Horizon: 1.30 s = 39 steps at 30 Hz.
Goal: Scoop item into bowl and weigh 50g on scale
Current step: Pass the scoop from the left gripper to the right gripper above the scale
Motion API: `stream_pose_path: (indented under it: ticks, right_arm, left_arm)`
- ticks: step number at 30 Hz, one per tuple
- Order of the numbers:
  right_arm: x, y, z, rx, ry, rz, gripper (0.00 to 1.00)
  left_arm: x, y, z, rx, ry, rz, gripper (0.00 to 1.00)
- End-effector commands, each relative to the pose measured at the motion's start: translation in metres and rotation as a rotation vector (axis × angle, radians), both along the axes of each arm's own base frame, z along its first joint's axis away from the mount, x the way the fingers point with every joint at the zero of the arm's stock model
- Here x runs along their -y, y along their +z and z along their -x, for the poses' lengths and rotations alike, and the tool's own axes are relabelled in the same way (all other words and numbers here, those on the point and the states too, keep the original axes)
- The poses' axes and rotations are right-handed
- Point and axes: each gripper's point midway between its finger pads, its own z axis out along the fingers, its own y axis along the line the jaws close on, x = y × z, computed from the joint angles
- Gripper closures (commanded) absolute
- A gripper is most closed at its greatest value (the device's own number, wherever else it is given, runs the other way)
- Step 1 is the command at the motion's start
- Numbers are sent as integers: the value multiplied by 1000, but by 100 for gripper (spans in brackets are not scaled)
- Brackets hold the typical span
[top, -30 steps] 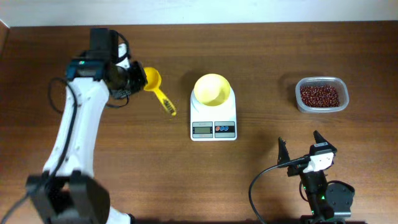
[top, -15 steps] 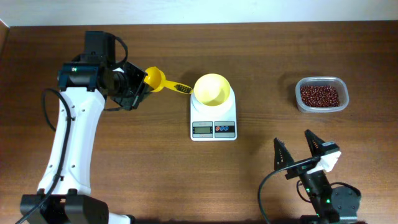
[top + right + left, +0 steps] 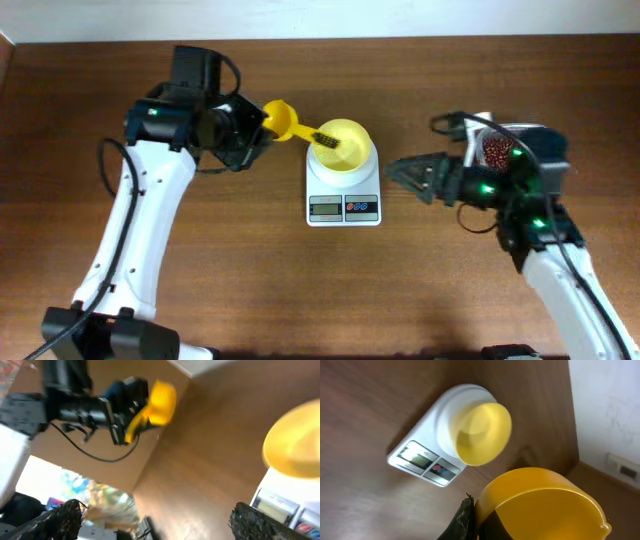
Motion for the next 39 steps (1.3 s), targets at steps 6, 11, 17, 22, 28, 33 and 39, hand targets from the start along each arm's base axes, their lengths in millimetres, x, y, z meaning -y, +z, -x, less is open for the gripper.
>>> stream_pose_path:
  ticks: [6,11,17,22,28,33,39]
  right_arm:
    - [-49,-4,3,38,91,2,3]
    - [-48,11,-8,59,35,-32,3]
    - [-45,9,-16,62,-11,-23,16]
    - [-42,12,-24,87,-59,-19,22]
    - [-41,17,-27,116,-73,-24,35]
    - [-41,17,-27,116,-72,-24,53]
    - [-41,17,-27,115,-72,-24,69]
  left_arm:
    - [45,1,7,14,100,-91,100]
    - [73,2,16,10,117,-70,100]
    - [108,8,27,29,67,-33,100]
    - [110,8,29,27,62,-33,100]
    - [110,7,29,25,62,-34,100]
    - [119,7,36,26,35,-34,100]
    - [119,7,36,23,33,-33,100]
